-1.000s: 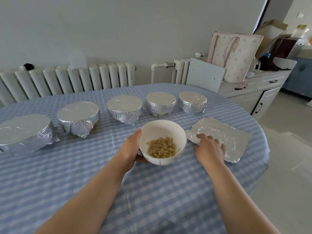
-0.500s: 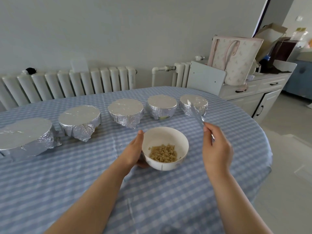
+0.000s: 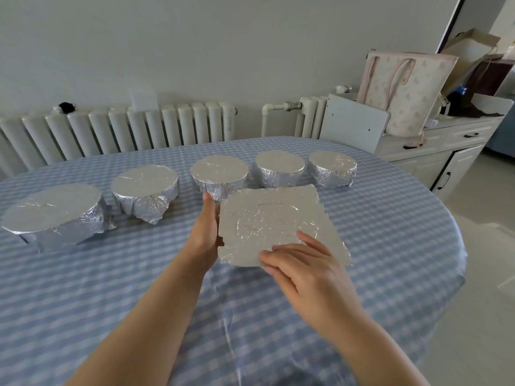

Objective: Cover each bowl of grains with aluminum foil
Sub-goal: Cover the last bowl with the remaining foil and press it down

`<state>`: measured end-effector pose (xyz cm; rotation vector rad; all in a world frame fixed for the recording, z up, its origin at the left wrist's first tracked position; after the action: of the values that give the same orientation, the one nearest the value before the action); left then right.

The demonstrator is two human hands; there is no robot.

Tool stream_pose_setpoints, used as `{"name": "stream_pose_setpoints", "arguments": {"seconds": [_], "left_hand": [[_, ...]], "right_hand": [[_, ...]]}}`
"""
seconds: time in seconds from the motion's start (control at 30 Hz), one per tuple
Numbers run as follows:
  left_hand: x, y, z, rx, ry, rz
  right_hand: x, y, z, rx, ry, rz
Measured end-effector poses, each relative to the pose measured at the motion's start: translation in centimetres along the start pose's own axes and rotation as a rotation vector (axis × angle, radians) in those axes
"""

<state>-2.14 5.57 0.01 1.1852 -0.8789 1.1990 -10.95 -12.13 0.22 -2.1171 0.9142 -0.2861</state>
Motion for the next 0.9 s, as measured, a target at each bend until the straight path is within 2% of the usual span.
{"name": "stream_pose_setpoints", "arguments": {"seconds": [0.07, 0.13, 0.2, 0.23, 0.3, 0.37, 0.47, 0.53, 0.6, 0.67, 0.9], "left_hand": [[0.3, 0.3, 0.1, -0.013, 0.005, -0.025], [0.5, -0.1, -0.6, 0.033, -0.01, -0.02], [1.2, -0.4, -1.5, 0.162, -0.069, 0.072], [1.8, -0.4, -2.0, 0.235, -0.145, 0.183], [3.6, 1.0, -2.0, 0.323, -0.385, 0.463], [5.2, 2.6, 0.0, 0.235, -0.747, 0.635], [4.4, 2.6, 4.2, -0.004, -1.408, 0.657], [3.1, 1.9, 5.5, -0.099, -1.614, 0.595], [2.1, 0.9, 5.4, -0.152, -1.648, 0.519], [1.3, 0.5, 5.2, -0.215, -1.671, 0.485], [0.4, 0.8, 5.3, -0.261, -1.719, 0.526]], "right_hand": [[-0.3, -0.2, -0.5, -0.085, -0.023, 0.071], [-0.2, -0.9, -1.7, -0.093, -0.044, 0.126], [0.3, -2.1, -3.4, -0.044, -0.056, 0.181], [0.7, -2.8, -4.3, -0.01, -0.05, 0.218], [1.6, -4.4, -5.7, -0.023, -0.032, 0.32], [2.6, -6.3, -5.7, -0.188, -0.033, 0.417], [4.4, -8.1, -3.0, -0.567, 0.057, 0.355], [5.3, -8.0, -1.0, -0.734, 0.116, 0.304], [6.1, -6.8, 0.4, -0.83, 0.143, 0.315], [6.7, -5.4, 0.9, -0.854, 0.142, 0.349], [6.8, -4.2, 0.9, -0.854, 0.121, 0.407]]}}
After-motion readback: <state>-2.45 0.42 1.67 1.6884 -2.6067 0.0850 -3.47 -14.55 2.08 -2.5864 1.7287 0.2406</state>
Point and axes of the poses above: each hand's wrist, its own y-axis away from the middle knuckle, its own z-axis out of the palm, x = y × z, the point moved 2 cm from there along -y, towards the middle knuckle, and after that the axes turned 3 degrees about -z, right-handed, at the moved point
